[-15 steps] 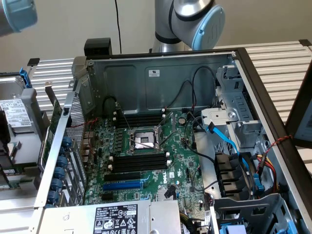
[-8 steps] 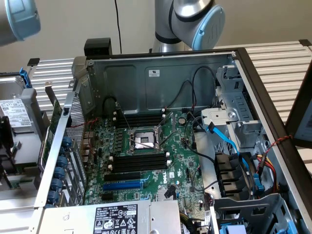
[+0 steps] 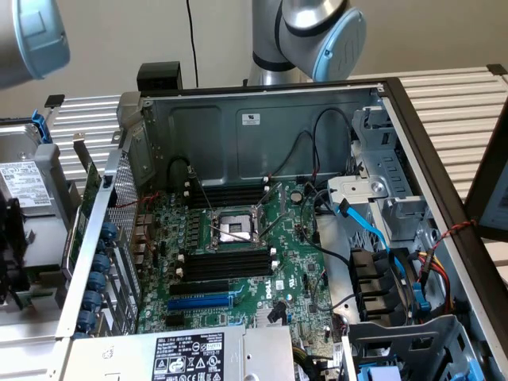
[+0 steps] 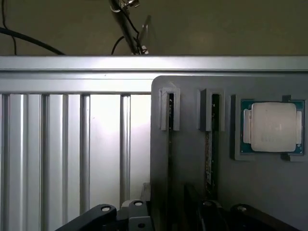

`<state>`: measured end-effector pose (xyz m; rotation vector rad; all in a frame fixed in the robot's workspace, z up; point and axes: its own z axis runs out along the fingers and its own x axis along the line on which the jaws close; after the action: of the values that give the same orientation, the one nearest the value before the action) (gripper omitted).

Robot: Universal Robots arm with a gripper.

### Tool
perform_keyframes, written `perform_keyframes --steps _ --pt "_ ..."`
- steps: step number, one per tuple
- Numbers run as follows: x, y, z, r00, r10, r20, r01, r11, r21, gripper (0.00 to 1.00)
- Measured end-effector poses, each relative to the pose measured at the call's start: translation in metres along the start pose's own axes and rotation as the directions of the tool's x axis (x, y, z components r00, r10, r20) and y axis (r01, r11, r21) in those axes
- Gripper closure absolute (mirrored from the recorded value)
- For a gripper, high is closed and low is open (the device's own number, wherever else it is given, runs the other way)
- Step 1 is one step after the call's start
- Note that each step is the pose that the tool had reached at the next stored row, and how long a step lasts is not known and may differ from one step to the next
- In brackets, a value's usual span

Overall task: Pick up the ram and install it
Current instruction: 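Pick up the ram and move it above insertion slot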

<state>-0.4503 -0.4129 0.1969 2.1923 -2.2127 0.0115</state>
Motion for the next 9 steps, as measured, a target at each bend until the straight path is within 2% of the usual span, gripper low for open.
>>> perform_keyframes --steps 1,2,3,5,9 --pt "0.000 0.0000 0.0001 1.0000 0.002 0.0000 -0.002 1.0000 -0.0001 0.60" --pt "0.000 0.0000 0.0001 1.0000 0.004 -0.0001 -0.004 1.0000 -0.0002 0.73" --pt "0.000 0.0000 0.0002 1.0000 0.006 0.0001 -0.006 1.0000 -0.0002 0.73" --pt "0.000 0.0000 -0.0008 1.0000 0.008 0.0004 -0.008 1.0000 0.0000 0.85" --pt "0.000 0.0002 -0.0150 0.9999 0.011 0.0002 -0.011 0.9999 0.0013 0.86"
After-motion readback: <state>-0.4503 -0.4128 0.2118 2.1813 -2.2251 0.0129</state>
